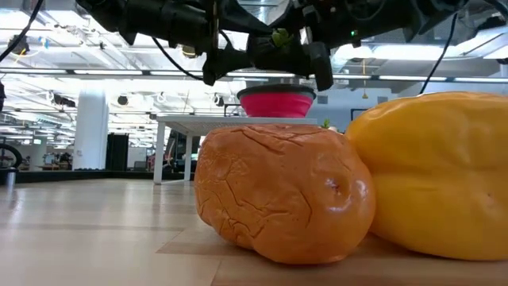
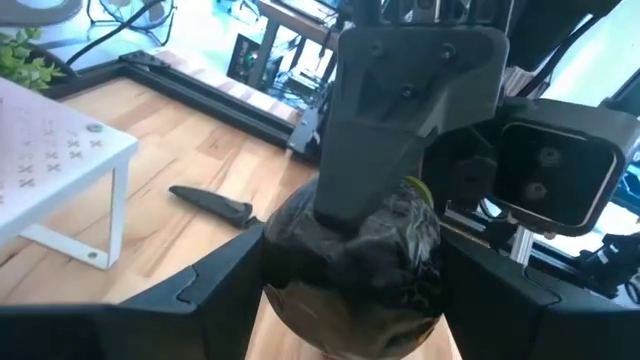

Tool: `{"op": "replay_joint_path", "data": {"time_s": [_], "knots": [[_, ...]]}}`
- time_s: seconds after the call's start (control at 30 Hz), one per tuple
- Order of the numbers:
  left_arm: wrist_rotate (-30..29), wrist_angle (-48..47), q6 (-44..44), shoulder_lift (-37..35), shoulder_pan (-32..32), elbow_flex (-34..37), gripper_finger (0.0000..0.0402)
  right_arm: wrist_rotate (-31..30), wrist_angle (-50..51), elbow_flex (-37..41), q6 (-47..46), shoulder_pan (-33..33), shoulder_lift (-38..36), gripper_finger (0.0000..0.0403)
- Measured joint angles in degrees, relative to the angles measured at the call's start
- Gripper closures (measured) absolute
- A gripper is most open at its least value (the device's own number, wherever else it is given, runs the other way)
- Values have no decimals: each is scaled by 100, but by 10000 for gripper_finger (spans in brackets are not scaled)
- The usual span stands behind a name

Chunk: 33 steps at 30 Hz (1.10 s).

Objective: Pick & Place Fruit
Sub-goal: Put the purple mangosteen into the red strainer bowl

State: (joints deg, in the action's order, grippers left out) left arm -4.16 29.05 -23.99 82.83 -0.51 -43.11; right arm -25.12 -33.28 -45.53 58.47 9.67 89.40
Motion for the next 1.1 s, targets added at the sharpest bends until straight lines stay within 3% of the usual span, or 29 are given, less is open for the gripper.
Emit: {"op": "replay_joint_path", "data": {"time_s": [0.13,0.37,0.57,0.83,1.1], "knots": [[13,28,102,7,1,-6,139,-7,360,-25,-420,50,-105,155],[-16,91,930,2,-139,15,84,-68,1549,8,-1741,46,-131,155],[-27,-36,1540,2,-182,15,63,-61,3244,-416,-2580,-59,-717,156],[-595,-685,1608,2,-71,34,81,280,5865,-2527,-3368,-1065,-782,157],[-819,-590,904,2,212,565,101,742,8101,-5125,-3469,-2533,639,157]]}}
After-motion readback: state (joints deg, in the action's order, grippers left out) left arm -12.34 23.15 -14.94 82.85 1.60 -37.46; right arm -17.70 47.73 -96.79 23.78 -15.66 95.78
